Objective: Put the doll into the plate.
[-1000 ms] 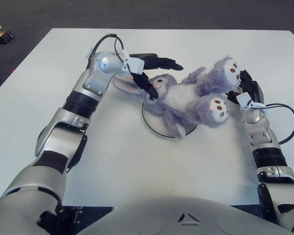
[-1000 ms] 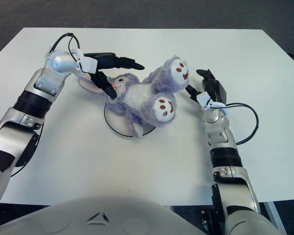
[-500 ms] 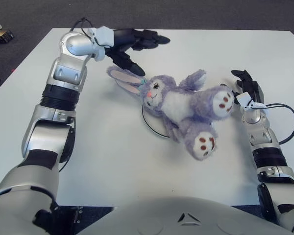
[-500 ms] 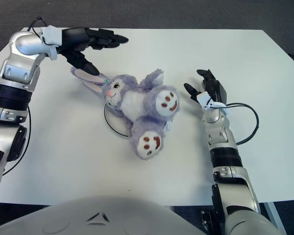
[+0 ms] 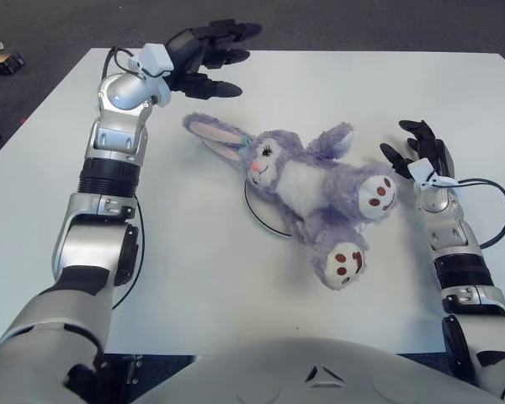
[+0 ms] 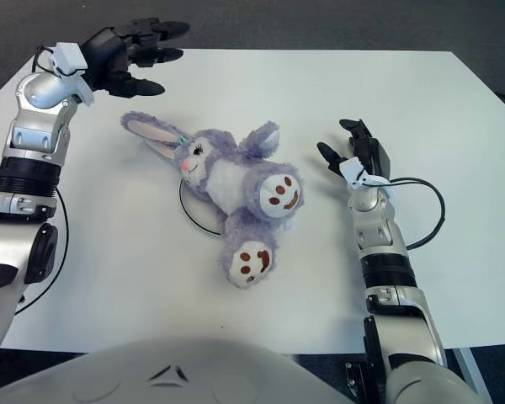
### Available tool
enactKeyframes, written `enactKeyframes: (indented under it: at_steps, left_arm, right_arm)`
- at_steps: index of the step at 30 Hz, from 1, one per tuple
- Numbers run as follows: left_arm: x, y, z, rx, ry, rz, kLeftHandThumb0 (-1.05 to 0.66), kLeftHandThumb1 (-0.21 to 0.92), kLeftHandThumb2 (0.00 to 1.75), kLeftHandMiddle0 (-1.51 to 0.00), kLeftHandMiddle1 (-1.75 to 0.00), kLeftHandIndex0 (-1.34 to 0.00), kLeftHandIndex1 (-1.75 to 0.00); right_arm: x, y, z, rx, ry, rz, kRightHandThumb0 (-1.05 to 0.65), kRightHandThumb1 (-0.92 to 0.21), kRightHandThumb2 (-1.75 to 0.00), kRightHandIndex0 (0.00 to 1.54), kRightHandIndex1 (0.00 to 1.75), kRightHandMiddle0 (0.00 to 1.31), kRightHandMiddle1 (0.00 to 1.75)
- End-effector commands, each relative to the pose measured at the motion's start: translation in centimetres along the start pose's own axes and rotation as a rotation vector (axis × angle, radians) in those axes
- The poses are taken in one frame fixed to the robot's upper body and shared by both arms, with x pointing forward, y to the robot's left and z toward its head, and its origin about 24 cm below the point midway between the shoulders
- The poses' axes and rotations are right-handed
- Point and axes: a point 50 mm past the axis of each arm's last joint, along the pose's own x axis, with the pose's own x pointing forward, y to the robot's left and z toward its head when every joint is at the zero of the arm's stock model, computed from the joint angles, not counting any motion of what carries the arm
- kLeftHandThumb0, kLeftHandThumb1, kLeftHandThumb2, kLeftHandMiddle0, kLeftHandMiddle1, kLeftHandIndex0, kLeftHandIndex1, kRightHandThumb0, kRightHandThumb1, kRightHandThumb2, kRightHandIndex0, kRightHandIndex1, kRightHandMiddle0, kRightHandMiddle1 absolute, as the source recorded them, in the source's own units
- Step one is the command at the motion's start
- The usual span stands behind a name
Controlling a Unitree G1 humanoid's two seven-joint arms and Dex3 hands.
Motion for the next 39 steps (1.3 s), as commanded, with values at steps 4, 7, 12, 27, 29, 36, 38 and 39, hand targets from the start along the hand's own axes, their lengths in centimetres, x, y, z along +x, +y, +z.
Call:
enactKeyframes:
  at_steps: [4, 7, 12, 27, 29, 36, 38, 39]
  left_arm:
    - [-1.8, -0.1, -2.4, -0.111, 0.017, 0.189, -0.12, 0.92, 0.16, -0.82, -0.78, -0.48, -1.29]
    - [-2.1, -0.2, -2.7, -0.118, 0.029, 0.217, -0.05, 0.92, 0.14, -0.76, -1.00, -0.47, -1.32]
    - [-2.9, -0.6, -3.2, -0.128, 0.063, 0.249, -0.01, 0.92, 0.12, -0.74, -1.10, -0.47, -1.32]
    - [-4.4, -1.0, -4.3, -0.173, 0.093, 0.275, -0.01, 0.92, 0.13, -0.64, -1.36, -0.57, -1.10]
    - [-4.8, -1.1, -4.8, -0.178, 0.101, 0.281, -0.01, 0.92, 0.14, -0.61, -1.40, -0.58, -1.08]
    - [-5.8, -2.1, -6.5, -0.196, 0.170, 0.355, -0.01, 0.92, 0.15, -0.59, -1.43, -0.58, -1.08]
    - [-5.9, -2.3, -6.8, -0.206, 0.189, 0.382, -0.01, 0.92, 0.16, -0.59, -1.44, -0.57, -1.08]
    - [-5.9, -2.4, -6.9, -0.209, 0.195, 0.392, -0.01, 0.92, 0.16, -0.58, -1.44, -0.56, -1.09]
  right_arm:
    - [-0.4, 0.3, -0.7, 0.037, 0.032, -0.002, -0.53, -0.92, -0.45, 0.67, 0.01, 0.32, 0.44]
    - [-0.5, 0.2, -0.7, 0.041, 0.033, -0.003, -0.53, -0.92, -0.45, 0.67, 0.01, 0.32, 0.44]
    - [-0.4, 0.2, -0.7, 0.047, 0.036, -0.003, -0.53, -0.92, -0.45, 0.67, 0.01, 0.32, 0.44]
    - [-0.4, 0.2, -0.6, 0.091, 0.048, -0.016, -0.52, -0.92, -0.44, 0.67, 0.00, 0.32, 0.45]
    - [-0.4, 0.2, -0.5, 0.128, 0.050, -0.029, -0.52, -0.92, -0.44, 0.67, 0.00, 0.32, 0.45]
    - [-0.4, 0.0, -0.5, 0.226, 0.038, -0.098, -0.51, -0.92, -0.43, 0.73, 0.04, 0.36, 0.49]
    - [-0.3, 0.0, -0.5, 0.264, 0.036, -0.126, -0.50, -0.92, -0.42, 0.76, 0.04, 0.37, 0.53]
    - [-0.3, 0.0, -0.5, 0.278, 0.036, -0.136, -0.50, -0.92, -0.42, 0.77, 0.05, 0.38, 0.55]
